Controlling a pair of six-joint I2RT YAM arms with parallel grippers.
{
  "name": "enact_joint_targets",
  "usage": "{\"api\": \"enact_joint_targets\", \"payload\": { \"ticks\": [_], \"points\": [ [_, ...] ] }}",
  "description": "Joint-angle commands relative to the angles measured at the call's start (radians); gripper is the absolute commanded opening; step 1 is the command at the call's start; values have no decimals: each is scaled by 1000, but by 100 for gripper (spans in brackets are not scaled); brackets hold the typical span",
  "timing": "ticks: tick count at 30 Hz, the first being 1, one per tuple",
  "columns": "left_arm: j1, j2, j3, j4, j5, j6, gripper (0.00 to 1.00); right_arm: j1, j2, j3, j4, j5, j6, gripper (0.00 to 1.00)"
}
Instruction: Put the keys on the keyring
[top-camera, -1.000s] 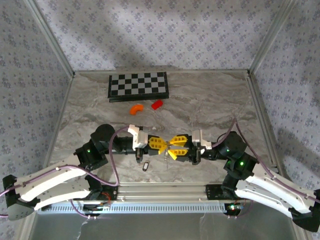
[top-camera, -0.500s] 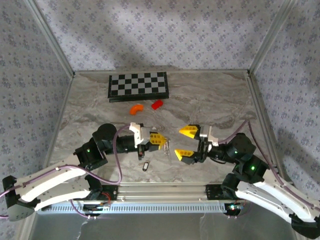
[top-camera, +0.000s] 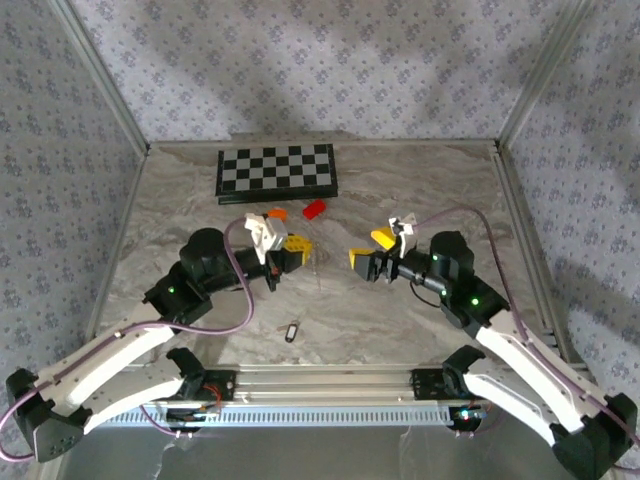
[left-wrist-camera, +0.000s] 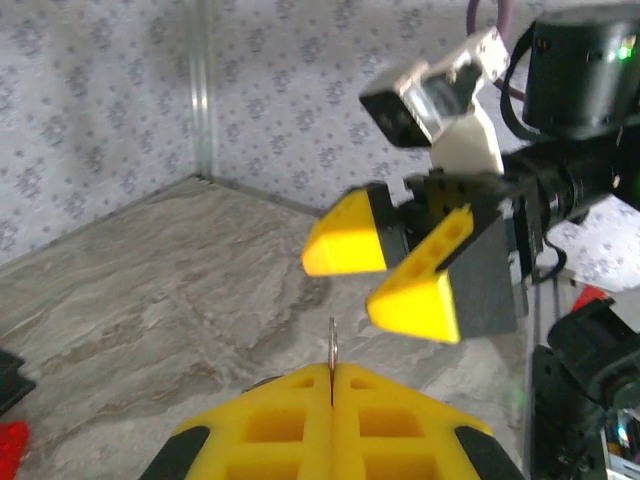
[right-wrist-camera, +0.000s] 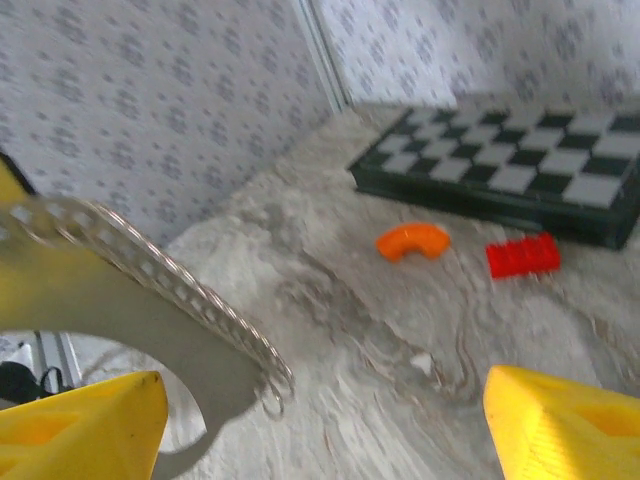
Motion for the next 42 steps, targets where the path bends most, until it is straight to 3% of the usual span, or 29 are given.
{"api": "enact_joint_targets", "payload": {
  "ticks": [1, 9, 14, 19, 24, 42],
  "points": [
    [45, -15, 9, 0, -15, -53, 0, 4, 75, 33, -38, -22, 14, 83],
    [176, -4, -11, -17, -32, -146, 0, 90, 251, -6, 24, -95, -77, 80],
    [212, -18, -14, -49, -55, -168, 0, 191, 363, -10, 69, -117, -186, 78],
    [229, -39, -14, -92, -117, -188, 0, 323, 475, 33, 56, -58, -307, 76],
    [289, -46, -3, -174, -134, -211, 0, 391, 597, 99, 1, -1, -397, 74],
    [416, -85, -66, -139, -48, -280, 0, 395, 934, 278, -128, -98, -499, 51]
  ]
}}
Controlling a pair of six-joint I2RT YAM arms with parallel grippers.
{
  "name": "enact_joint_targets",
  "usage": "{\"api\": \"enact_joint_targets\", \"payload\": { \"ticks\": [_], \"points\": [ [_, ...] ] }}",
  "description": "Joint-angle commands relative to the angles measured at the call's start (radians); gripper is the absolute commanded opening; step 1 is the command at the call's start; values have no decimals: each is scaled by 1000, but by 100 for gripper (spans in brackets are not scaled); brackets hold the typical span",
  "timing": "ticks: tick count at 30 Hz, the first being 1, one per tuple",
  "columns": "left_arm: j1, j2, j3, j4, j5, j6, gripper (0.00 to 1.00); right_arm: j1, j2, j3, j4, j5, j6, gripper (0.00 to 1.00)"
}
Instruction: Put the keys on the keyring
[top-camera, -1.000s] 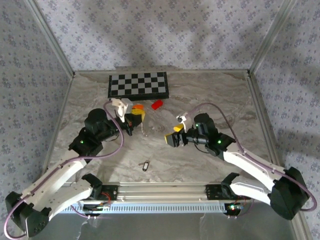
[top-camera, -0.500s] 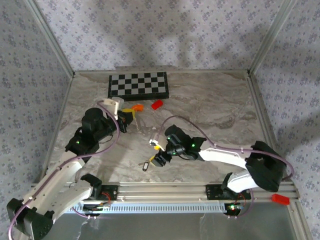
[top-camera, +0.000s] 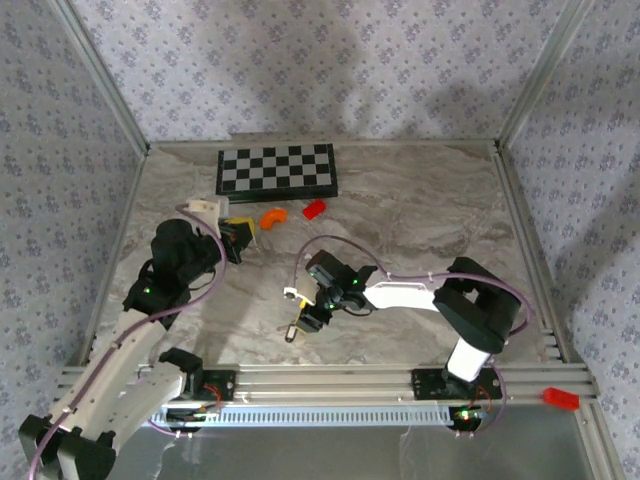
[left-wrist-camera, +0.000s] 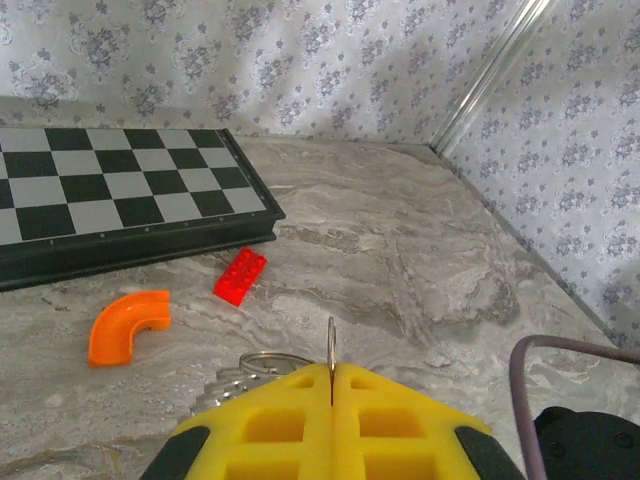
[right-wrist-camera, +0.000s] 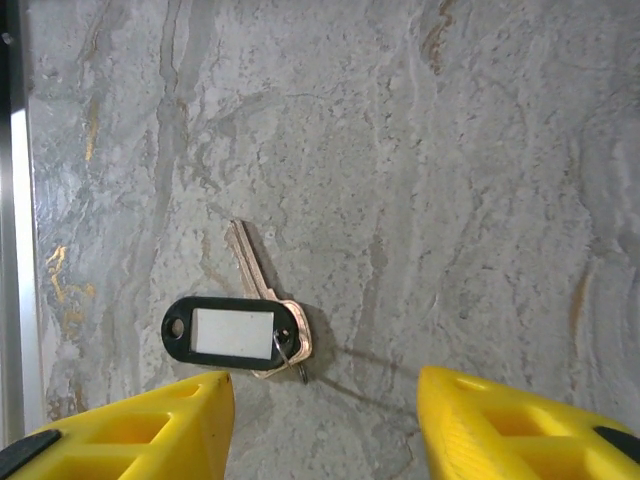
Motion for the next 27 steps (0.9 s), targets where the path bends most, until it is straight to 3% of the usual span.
{"api": "enact_joint_targets", "payload": {
  "ticks": [1, 27],
  "points": [
    [10, -5, -4, 41, 38, -20, 0, -3, 33, 37, -56, -51, -39, 51],
    [24, 14, -18, 52, 62, -29, 0, 9, 121, 101, -124, -112, -87, 15]
  ]
}}
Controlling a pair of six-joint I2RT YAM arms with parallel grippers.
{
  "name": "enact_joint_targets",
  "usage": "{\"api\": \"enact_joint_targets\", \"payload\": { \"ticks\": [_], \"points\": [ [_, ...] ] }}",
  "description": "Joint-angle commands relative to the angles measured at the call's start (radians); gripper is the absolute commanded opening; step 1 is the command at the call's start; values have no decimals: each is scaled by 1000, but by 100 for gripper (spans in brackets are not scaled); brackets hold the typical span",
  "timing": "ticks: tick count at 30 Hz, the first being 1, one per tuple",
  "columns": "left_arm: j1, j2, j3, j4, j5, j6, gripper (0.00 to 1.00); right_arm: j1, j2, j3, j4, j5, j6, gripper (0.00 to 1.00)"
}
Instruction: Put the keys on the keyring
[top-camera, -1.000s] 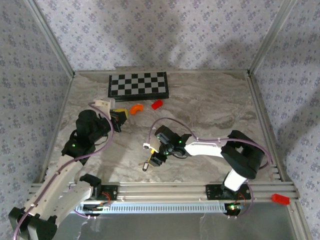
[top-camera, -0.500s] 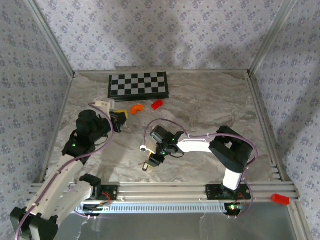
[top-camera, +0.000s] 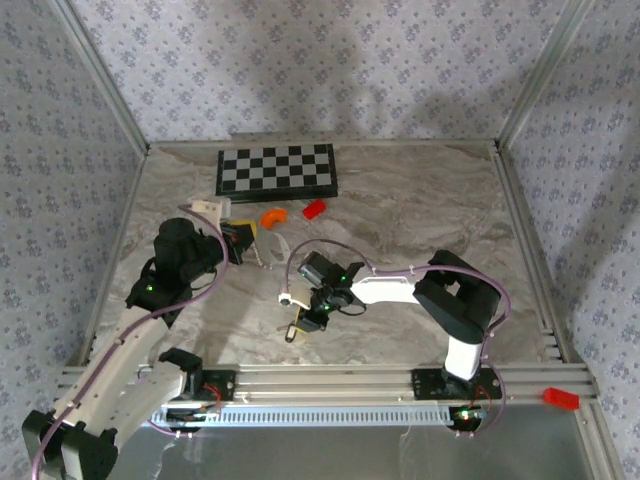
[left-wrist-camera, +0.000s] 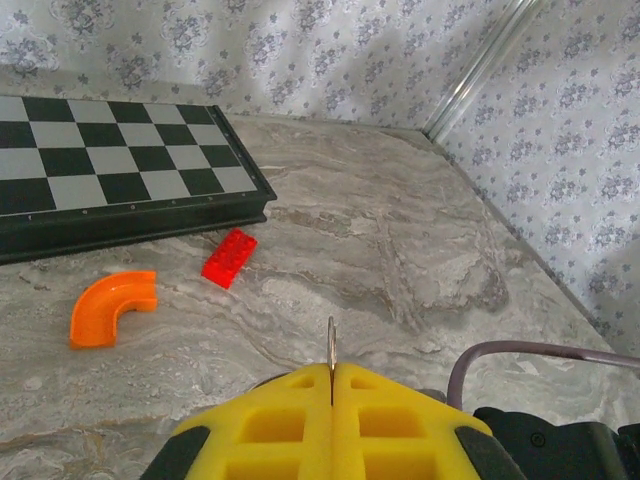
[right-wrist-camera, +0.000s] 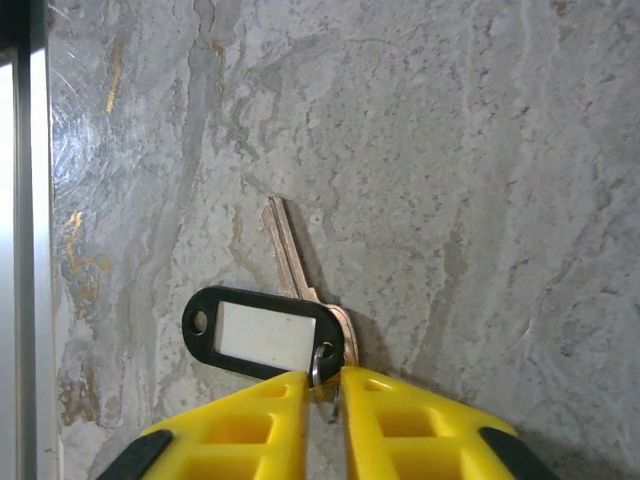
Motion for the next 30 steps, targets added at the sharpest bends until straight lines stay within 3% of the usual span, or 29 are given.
{"api": "enact_joint_targets", "payload": {
  "ticks": [1, 7, 14, 24, 30],
  "points": [
    [9, -6, -6, 46, 22, -13, 0, 6, 19, 26, -36, -21, -13, 14],
    [11, -7, -6, 44, 30, -9, 0, 6, 2, 14, -25, -23, -3, 4],
    [14, -4, -5, 44, 35, -8, 0, -14, -97, -82, 72, -9, 78, 0],
    [15, -4, -18, 66, 60, -2, 0, -84, -389, -340, 243, 171, 364, 0],
    [15, 10, -34, 99, 106, -4, 0, -77, -495, -415, 200, 370, 437, 0]
  ]
}}
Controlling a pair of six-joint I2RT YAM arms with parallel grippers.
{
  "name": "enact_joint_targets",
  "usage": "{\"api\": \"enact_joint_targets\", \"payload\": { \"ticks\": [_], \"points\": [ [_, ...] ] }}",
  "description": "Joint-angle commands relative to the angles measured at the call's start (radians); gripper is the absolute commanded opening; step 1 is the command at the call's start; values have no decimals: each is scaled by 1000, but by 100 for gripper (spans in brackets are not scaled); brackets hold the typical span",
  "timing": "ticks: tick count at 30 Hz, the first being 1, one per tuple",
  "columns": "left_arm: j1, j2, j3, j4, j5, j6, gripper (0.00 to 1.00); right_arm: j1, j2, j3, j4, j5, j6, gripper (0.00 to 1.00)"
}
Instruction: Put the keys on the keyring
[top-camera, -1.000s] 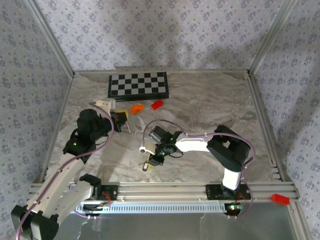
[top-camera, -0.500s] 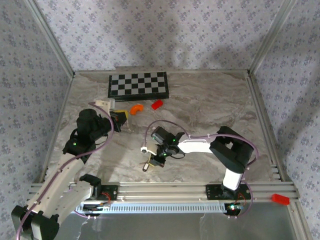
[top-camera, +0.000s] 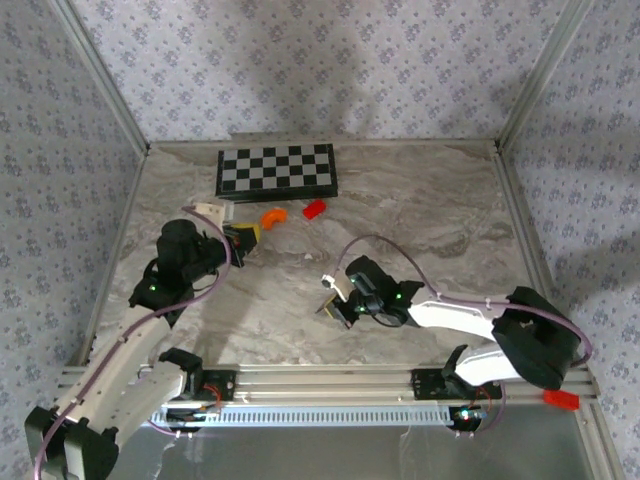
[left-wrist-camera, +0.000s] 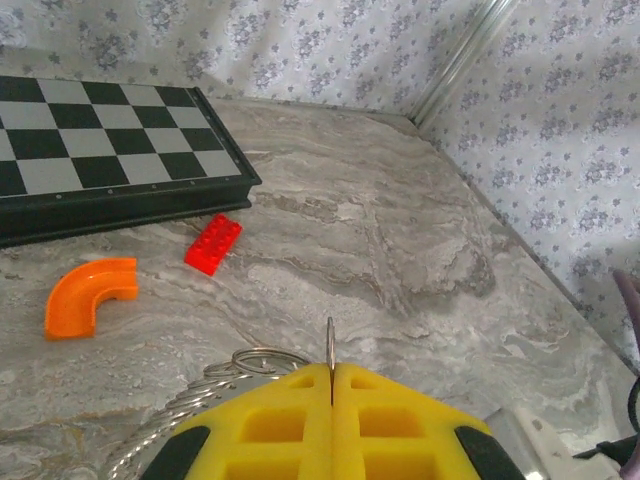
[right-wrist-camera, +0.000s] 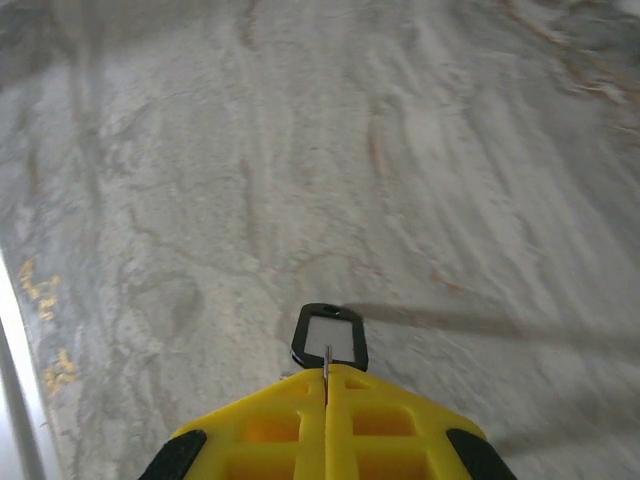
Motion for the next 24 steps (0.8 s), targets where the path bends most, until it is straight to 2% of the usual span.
{"api": "enact_joint_targets", "payload": {
  "ticks": [1, 12, 14, 17, 22, 24],
  "points": [
    [8, 0, -6, 75, 51, -5, 0, 9, -32, -27, -14, 131, 77, 0],
    [3, 5, -6, 94, 103, -1, 0, 24, 26, -41, -48, 130, 127, 0],
    [3, 3, -6, 92, 103, 4, 0, 33, 23, -42, -55, 128, 129, 3],
    [3, -3, -1, 81, 97, 14, 0, 35, 18, -37, -88, 130, 149, 11],
    [3, -20, 5, 60, 86, 30, 0, 39, -83, 44, -227, 161, 162, 36],
    [3, -23, -3, 70, 88, 24, 0, 32, -115, 92, -298, 168, 154, 42]
  ]
}}
